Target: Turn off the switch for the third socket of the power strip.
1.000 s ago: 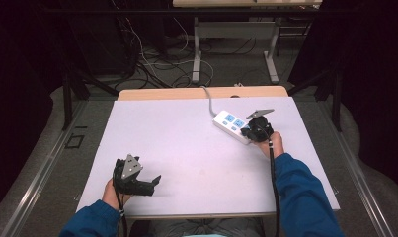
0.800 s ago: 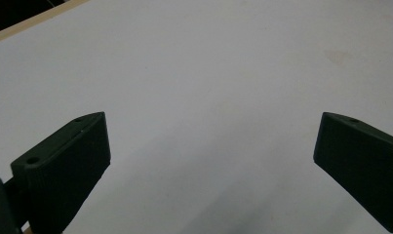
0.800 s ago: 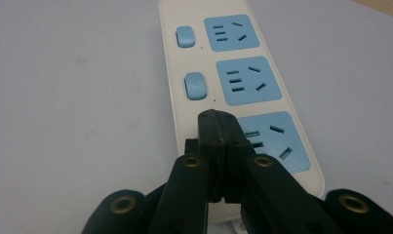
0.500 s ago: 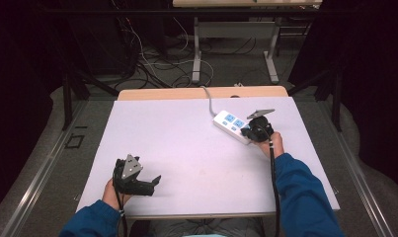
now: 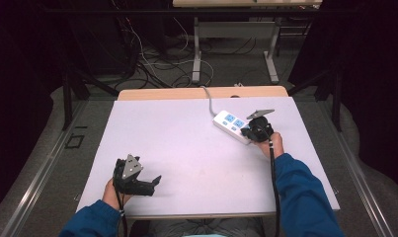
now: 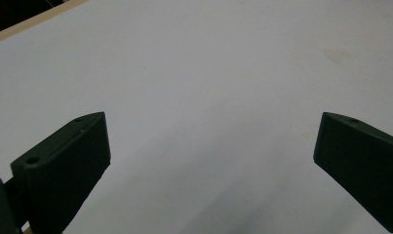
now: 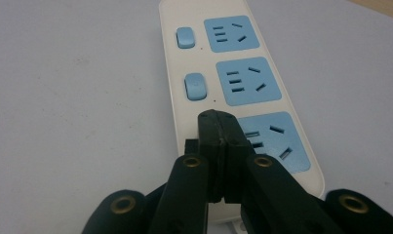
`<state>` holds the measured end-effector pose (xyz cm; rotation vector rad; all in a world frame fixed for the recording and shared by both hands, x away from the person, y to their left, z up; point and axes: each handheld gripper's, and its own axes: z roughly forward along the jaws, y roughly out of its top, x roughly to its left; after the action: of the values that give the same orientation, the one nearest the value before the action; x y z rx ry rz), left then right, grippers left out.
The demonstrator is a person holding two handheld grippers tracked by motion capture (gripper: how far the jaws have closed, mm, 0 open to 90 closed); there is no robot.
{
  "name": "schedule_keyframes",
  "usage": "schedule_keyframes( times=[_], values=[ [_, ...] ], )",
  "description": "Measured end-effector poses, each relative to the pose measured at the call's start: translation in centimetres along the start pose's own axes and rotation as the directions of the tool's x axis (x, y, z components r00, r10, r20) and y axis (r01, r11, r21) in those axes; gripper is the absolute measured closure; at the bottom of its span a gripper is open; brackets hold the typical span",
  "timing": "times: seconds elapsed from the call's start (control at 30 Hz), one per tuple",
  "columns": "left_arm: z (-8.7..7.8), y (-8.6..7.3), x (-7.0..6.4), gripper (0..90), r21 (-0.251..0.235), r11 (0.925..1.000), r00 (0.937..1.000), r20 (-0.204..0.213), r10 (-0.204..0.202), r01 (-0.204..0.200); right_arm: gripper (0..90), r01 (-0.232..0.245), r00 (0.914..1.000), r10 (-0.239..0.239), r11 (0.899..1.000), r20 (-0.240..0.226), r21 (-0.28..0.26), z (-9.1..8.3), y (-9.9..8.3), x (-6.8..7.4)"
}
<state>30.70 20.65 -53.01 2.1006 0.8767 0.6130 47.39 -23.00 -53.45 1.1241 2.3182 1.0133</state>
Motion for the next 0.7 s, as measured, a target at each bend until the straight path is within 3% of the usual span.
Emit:
schedule_keyframes(
  times=[0.7],
  values=[
    [0.04, 0.01, -0.01, 0.1, -0.005, 1.0, 1.0, -0.002, 0.004, -0.004, 90.0, 0.013, 0.9998, -0.013, 1.0, 0.015, 0.003, 0.0, 0.07, 0.23]
  ],
)
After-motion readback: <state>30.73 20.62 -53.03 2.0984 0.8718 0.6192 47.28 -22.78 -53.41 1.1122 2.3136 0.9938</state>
